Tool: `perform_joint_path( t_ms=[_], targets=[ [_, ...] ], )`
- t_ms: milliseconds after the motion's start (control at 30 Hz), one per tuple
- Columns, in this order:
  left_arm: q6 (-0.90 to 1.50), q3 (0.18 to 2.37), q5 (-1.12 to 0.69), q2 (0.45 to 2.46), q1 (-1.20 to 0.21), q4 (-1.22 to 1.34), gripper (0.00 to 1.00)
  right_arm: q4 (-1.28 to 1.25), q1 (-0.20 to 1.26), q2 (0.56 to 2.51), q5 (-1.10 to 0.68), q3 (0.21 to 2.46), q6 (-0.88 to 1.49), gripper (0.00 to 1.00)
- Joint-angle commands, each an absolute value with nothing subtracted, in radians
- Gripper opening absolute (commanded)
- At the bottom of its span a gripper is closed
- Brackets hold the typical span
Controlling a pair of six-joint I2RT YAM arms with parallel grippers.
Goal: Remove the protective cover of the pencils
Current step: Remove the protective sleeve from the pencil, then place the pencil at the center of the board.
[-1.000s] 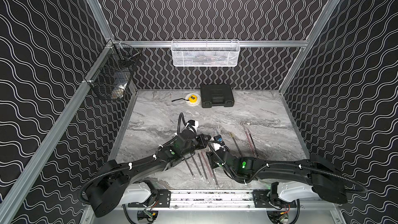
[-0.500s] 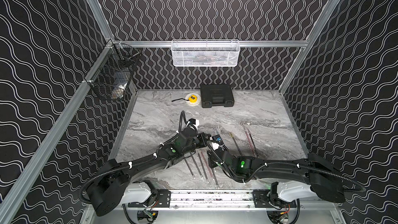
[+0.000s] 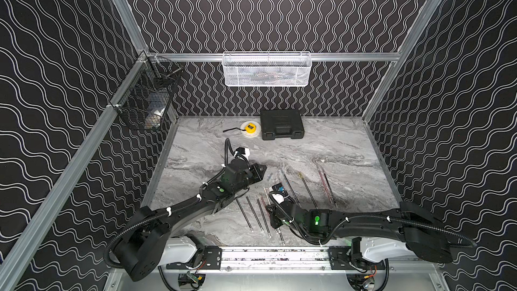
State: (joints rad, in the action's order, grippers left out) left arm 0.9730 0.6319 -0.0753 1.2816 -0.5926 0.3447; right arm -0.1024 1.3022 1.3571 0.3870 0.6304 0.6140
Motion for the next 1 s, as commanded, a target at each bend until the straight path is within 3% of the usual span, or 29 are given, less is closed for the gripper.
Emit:
perform_joint_path(
  t_ms=[0,467,967],
  targets=[
    [0.982,0.646,-0.055,1.284,-0.587,0.375,0.02,-0.125,1.311,1.353,0.383,0.634,0.629,0.0],
    [0.93,0.675,-0.013,1.369,-0.591,0.345,0.02,-0.041,1.315,1.228,0.483,0.481,0.779,0.0],
    [0.876,0.796,-0.061,1.636,-0.643,0.375,0.01,-0.155,1.237,1.398,0.458,0.424,0.839,0.0]
  ],
)
